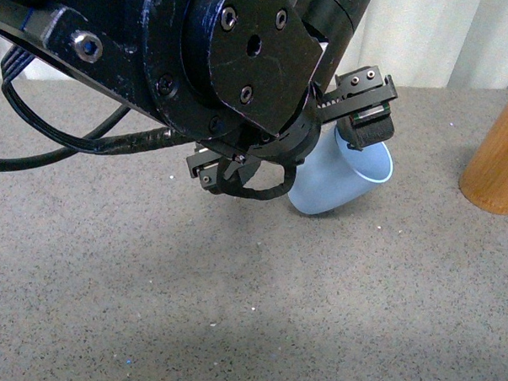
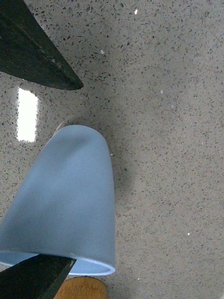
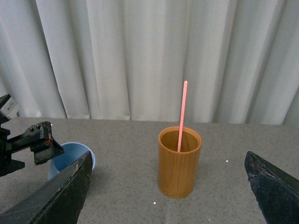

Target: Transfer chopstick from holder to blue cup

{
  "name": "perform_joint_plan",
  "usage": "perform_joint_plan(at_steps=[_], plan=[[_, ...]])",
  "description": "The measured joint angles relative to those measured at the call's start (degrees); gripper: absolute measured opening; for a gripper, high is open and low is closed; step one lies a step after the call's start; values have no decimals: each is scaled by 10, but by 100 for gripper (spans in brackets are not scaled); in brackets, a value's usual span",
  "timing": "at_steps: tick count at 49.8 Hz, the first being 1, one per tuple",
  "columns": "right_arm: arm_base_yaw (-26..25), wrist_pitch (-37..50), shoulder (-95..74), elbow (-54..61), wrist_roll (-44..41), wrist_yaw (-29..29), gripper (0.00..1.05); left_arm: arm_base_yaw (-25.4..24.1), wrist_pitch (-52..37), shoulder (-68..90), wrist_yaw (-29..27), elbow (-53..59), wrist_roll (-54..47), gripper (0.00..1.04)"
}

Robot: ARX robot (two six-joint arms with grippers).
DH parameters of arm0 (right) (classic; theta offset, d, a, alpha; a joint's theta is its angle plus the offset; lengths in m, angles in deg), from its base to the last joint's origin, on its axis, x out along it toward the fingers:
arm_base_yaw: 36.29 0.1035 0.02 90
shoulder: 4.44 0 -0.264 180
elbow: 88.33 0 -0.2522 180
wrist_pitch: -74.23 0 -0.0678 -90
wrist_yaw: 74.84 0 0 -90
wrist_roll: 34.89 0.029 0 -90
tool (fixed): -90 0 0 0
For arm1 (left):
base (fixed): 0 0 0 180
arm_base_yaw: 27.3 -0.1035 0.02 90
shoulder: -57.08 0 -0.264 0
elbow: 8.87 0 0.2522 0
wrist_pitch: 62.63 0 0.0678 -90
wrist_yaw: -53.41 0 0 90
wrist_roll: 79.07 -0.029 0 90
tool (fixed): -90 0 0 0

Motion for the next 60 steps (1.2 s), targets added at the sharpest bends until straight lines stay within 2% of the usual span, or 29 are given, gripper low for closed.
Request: perform_joint_plan(at_steps=[60], plan=[[0,0,0,0,0,0,95,-4,3,0,0,0,-2,98]])
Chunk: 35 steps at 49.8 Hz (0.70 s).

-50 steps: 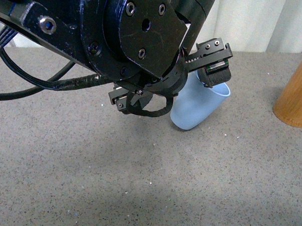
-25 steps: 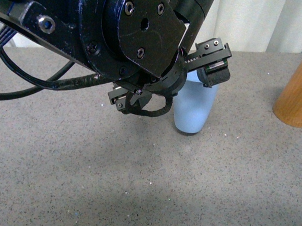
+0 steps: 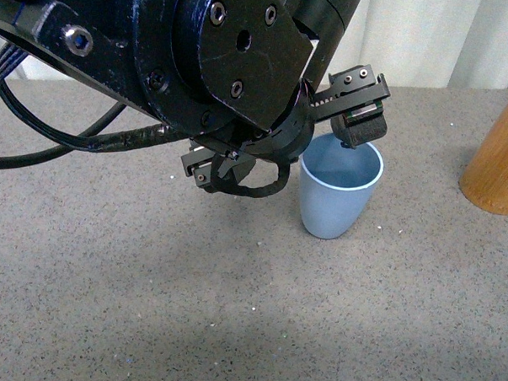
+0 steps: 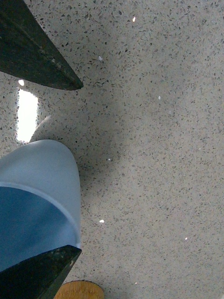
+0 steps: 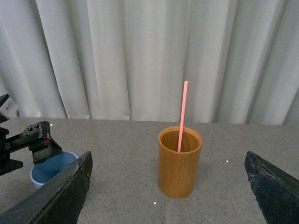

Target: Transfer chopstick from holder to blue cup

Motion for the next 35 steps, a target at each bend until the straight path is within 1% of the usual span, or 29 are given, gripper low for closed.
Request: perform_joint_plan(at_steps=[9,12,14,15,16,17,18,19,22,23,25,26,28,29,31,32,35], plan=[[0,0,0,0,0,0,95,-4,9,0,-1,-2,8,98],[0,0,0,0,0,0,95,-7,7,-1,-13,-1,9,98],[0,0,0,0,0,0,95,-7,-18,-1,-34,6,-8,97],[0,0,0,0,0,0,95,-9,-74,-1,-66,24,-33,93],[0,0,0,0,0,0,95,-10,-107,-1,-83,34,-48,91],[0,0,0,0,0,0,95,-15,-203,-3,-127,69,-97,86],[0,0,0,0,0,0,95,-20,-270,-8,-146,97,-132,82],[0,0,0,0,0,0,95,-30,-361,-18,-153,143,-184,77],[0,0,0,0,0,1,95,-61,-505,-55,-143,235,-269,66],[0,0,0,0,0,1,95,-67,-524,-63,-138,250,-282,65],[0,0,0,0,0,2,95,-92,-588,-99,-121,301,-322,57],[0,0,0,0,0,2,95,-95,-595,-104,-118,308,-330,57],[0,0,0,0,0,2,95,-132,-648,-161,-85,371,-359,47],[0,0,0,0,0,2,95,-143,-656,-177,-76,388,-367,44],[0,0,0,0,0,1,95,-182,-670,-231,-37,449,-383,34],[0,0,0,0,0,0,95,-205,-671,-258,-15,482,-388,29],[0,0,0,0,0,0,95,-254,-658,-312,35,547,-396,18]])
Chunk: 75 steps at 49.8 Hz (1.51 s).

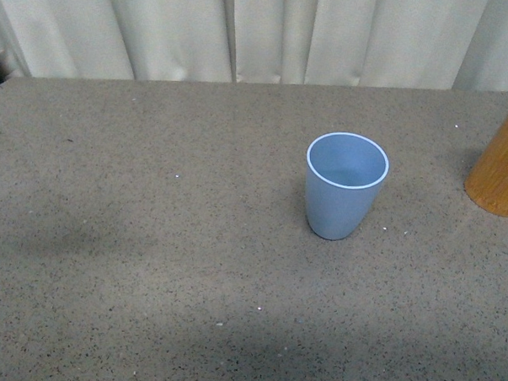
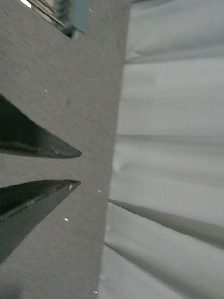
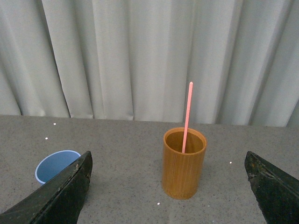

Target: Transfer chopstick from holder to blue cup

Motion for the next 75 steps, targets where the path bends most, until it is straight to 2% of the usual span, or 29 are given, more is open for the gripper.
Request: perform_joint_plan(at_steps=[5,8,11,12,13,15,21,26,47,49,50,52,54,56,60,66,71,73,75], plan=[[0,0,0,0,0,0,95,-72,54,-95,75,72,-5,4],[0,0,0,0,0,1,95,-97,126,-177,90,101,-7,4],[0,0,0,0,0,2,95,-108,260,-324,94,128,-8,4],[0,0,0,0,0,2,95,-109,272,-337,94,128,-8,4],[0,0,0,0,0,2,95,-109,324,-390,97,128,-9,4],[0,0,0,0,0,1,95,-110,485,-560,102,127,-10,4],[0,0,0,0,0,1,95,-111,691,-800,102,127,-13,4],[0,0,0,0,0,0,95,-111,733,-866,102,127,-14,4],[0,0,0,0,0,1,95,-111,737,-880,102,127,-14,4],[7,-7,-5,-2,7,23,95,-111,737,-880,102,127,-14,11],[24,-11,-23,-9,19,70,95,-111,737,-879,102,127,-14,16],[43,-1,-53,-15,30,116,95,-111,737,-879,102,127,-14,22],[71,40,-118,-27,43,167,95,-111,737,-880,101,127,-14,31],[88,97,-190,-41,44,184,95,-111,737,-880,101,127,-14,39],[92,179,-300,-64,43,181,95,-111,737,-880,101,127,-14,52],[66,270,-478,-120,55,147,95,-111,737,-880,102,127,-14,72],[36,283,-610,-176,82,113,95,-111,738,-880,101,127,-14,88],[15,274,-683,-213,109,98,95,-111,738,-880,101,127,-14,98],[-1,269,-731,-240,129,90,95,-111,738,-880,101,127,-15,99]])
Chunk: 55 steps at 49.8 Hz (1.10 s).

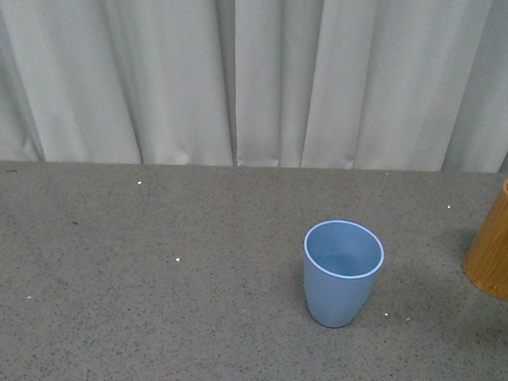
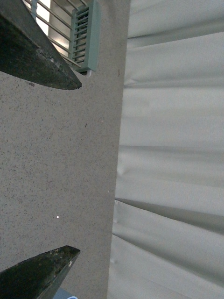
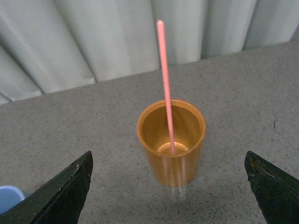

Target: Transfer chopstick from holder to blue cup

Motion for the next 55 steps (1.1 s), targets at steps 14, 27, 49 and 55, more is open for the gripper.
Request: perform_joint_plan(at_steps=[14,27,49,55], plan=[[-45,1,-131,-108,31,9,95,0,0,0,0,0,0,98],[-50,14,-228,-180,17,24,95,0,0,0,0,0,0,98],[-43,42,-329,-235,9,21,95,0,0,0,0,0,0,98],[-43,51,-348,-247,8,19,95,0,0,0,0,0,0,98]])
